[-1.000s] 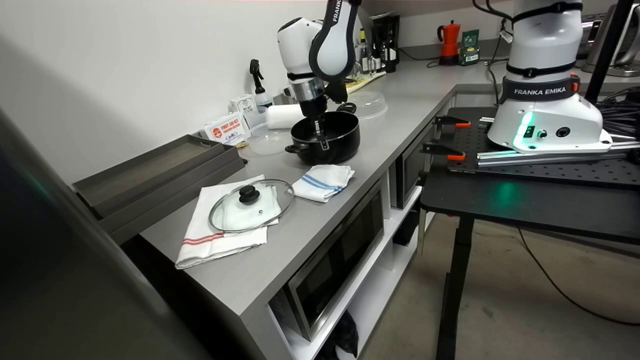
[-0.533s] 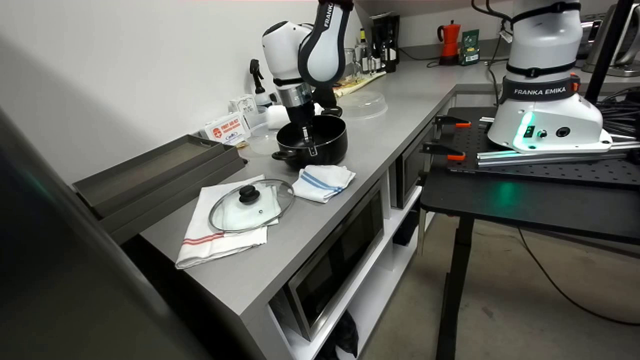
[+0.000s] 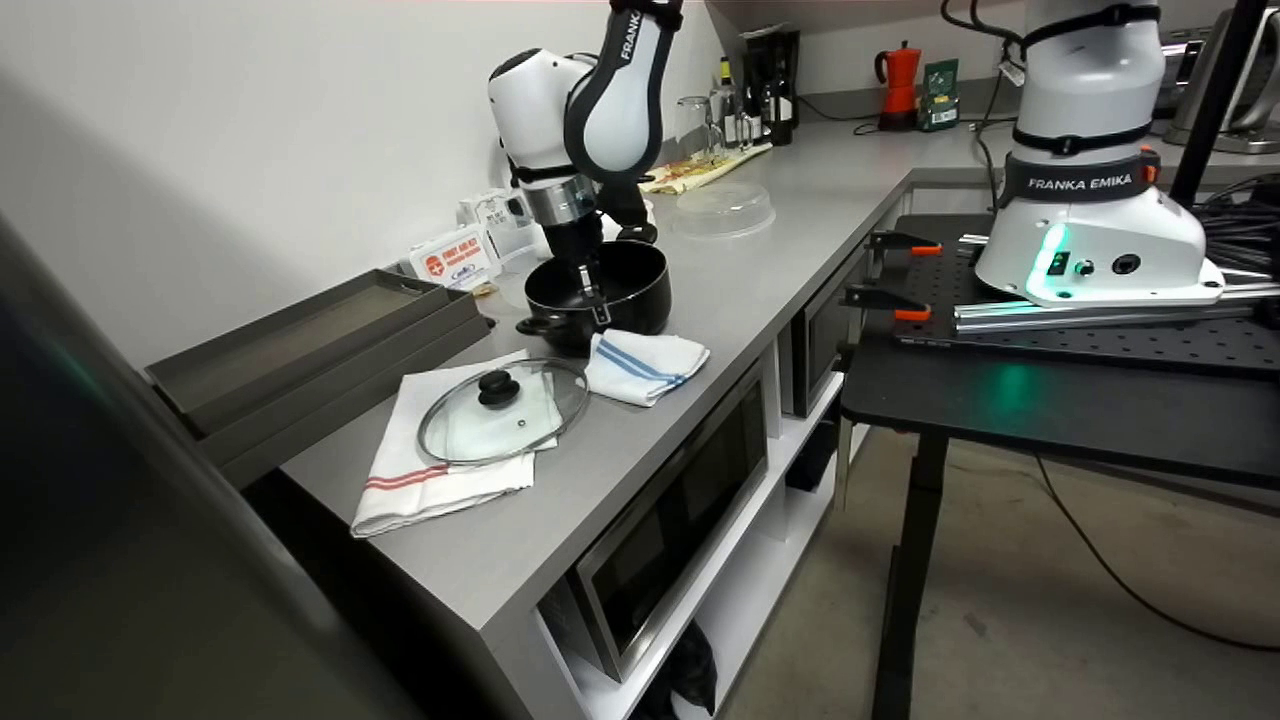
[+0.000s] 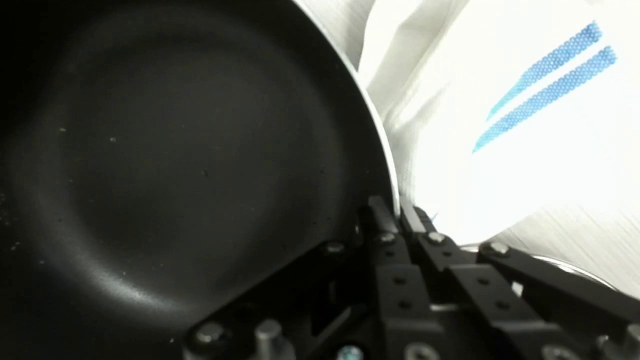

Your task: Move the pot

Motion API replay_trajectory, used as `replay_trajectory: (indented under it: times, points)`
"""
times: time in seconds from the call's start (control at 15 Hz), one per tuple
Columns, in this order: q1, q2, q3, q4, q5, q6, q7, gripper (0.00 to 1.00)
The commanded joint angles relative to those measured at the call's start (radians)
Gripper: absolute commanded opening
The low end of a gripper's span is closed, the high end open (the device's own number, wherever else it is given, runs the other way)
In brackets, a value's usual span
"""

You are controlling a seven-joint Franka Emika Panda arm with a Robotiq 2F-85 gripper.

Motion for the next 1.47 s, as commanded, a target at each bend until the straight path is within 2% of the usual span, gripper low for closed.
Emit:
replay_trajectory:
  times: [0.0,1.4]
  points:
    - [0.019,0.024,0.011,0.085,-0.023,-0.058,-0.019,0.01]
    - [-0.033,0.139,0.059,0.333,0.026,-0.163,-0.131,0.01]
